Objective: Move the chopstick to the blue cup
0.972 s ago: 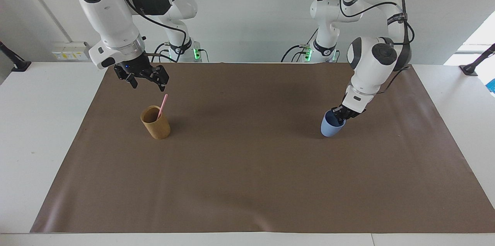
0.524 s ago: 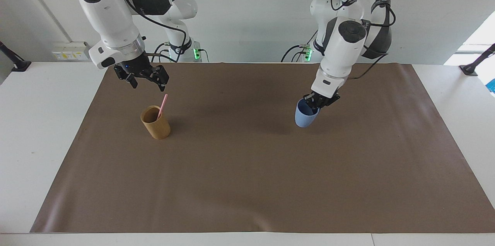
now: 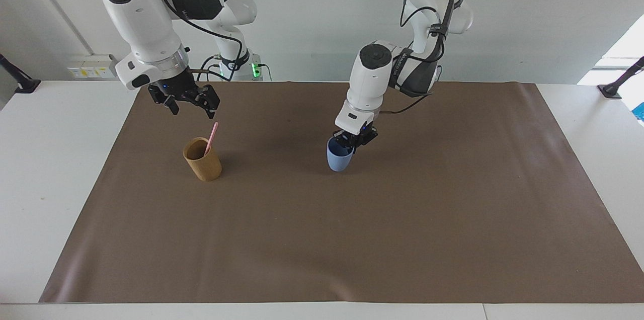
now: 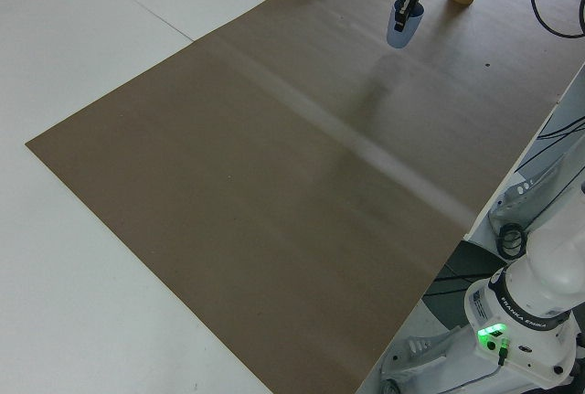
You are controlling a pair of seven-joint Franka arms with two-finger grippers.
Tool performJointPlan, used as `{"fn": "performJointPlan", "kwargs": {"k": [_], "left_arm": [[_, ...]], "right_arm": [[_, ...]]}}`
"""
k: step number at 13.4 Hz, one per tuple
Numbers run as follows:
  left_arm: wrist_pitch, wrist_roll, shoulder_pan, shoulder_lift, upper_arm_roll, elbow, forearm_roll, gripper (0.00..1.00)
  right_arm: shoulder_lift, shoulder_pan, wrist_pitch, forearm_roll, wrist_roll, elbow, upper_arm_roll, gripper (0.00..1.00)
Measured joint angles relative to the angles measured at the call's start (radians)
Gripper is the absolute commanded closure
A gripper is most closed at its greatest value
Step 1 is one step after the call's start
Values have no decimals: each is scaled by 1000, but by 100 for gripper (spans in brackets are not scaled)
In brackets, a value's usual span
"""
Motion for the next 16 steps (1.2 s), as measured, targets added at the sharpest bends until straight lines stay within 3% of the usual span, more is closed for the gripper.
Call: {"fn": "performJointPlan", "kwargs": {"k": [6,7,8,9,16], "left_arm": [[7,-32,-39,42,2,0,0,100],[8,-32,-39,43,3,1,0,84],[11,-33,-39,43,4,1,0,31],[23,-38,-39,44,5,1,0,0],[58,-76,-7,17,32,26,0,0]], "right_arm": [[0,0,0,0,0,0,0,0],[0,0,0,0,0,0,0,0],[0,0,0,0,0,0,0,0],[0,0,0,0,0,0,0,0],[0,0,0,0,0,0,0,0]]}}
